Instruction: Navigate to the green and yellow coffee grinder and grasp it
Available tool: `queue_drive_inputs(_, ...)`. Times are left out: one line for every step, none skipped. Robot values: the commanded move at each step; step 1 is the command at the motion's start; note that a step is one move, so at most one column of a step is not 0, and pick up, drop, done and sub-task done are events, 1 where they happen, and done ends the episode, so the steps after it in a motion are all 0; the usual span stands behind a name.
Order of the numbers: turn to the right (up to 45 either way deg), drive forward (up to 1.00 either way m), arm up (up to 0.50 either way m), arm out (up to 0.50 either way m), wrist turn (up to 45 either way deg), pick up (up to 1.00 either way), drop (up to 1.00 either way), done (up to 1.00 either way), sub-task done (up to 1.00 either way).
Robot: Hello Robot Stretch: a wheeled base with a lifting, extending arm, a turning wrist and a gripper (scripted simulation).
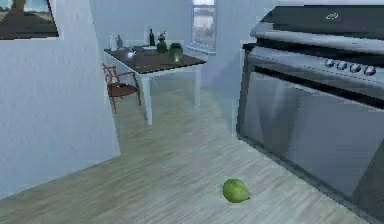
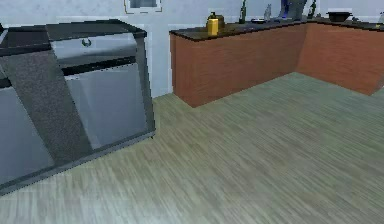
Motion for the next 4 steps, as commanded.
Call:
queue_drive_inputs(-3.0, 0.00, 0.00, 0.00, 0.0, 0.00, 0.00, 0.00, 0.00)
queue_drive_inputs(0.0, 1.00, 0.00, 0.00, 0.0, 0.00, 0.00, 0.00, 0.00)
queue_drive_inputs(0.0, 1.00, 0.00, 0.00, 0.0, 0.00, 0.00, 0.00, 0.00)
queue_drive_inputs(-45.0, 0.00, 0.00, 0.00, 0.0, 0.00, 0.00, 0.00, 0.00)
